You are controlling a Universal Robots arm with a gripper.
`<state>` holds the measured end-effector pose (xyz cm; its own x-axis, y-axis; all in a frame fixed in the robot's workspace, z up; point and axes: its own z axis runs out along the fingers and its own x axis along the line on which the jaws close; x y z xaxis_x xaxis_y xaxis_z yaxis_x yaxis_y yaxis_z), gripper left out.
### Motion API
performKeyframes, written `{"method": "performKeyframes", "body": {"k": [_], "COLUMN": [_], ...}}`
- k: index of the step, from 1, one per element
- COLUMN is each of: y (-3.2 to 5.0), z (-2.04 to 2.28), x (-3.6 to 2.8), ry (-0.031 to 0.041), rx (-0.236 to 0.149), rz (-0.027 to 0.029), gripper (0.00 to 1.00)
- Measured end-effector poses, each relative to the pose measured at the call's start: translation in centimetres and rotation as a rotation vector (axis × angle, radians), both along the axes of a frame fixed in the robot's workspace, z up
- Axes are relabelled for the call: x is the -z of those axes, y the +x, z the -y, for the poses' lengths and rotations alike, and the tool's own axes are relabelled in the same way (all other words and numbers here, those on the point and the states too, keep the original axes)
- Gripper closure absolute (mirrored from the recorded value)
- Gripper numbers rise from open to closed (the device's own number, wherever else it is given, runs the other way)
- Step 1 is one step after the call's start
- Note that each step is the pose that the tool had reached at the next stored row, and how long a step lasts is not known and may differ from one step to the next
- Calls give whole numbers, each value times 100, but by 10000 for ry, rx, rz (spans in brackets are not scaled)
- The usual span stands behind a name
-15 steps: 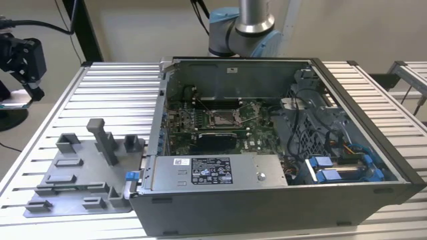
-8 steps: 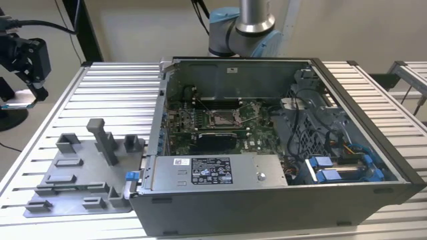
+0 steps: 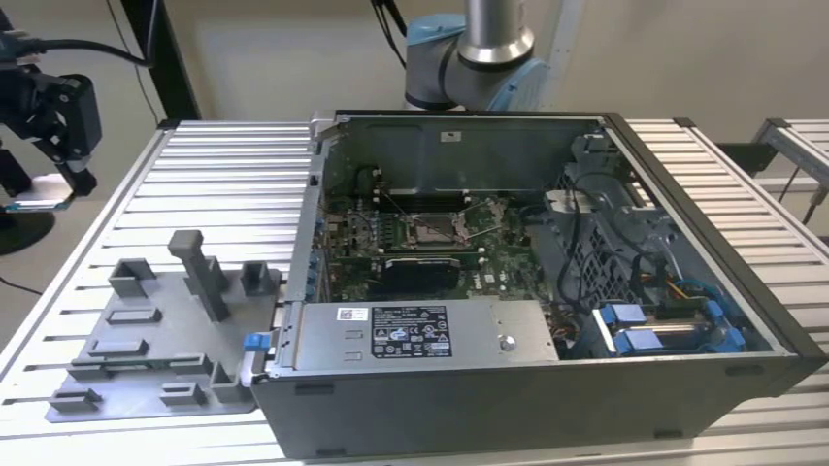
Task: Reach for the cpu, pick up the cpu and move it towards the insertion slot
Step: 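Pick up the cpu and move it towards the insertion slot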
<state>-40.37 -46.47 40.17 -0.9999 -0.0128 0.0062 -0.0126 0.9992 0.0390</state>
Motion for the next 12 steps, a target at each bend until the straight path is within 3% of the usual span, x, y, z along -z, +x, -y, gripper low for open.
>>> {"method": "performKeyframes", "body": {"k": [12], "y": [142], "z": [-1], "x": [-1], "ry": [-1], "rx": [-1], "rz": [-2], "gripper": [100]}}
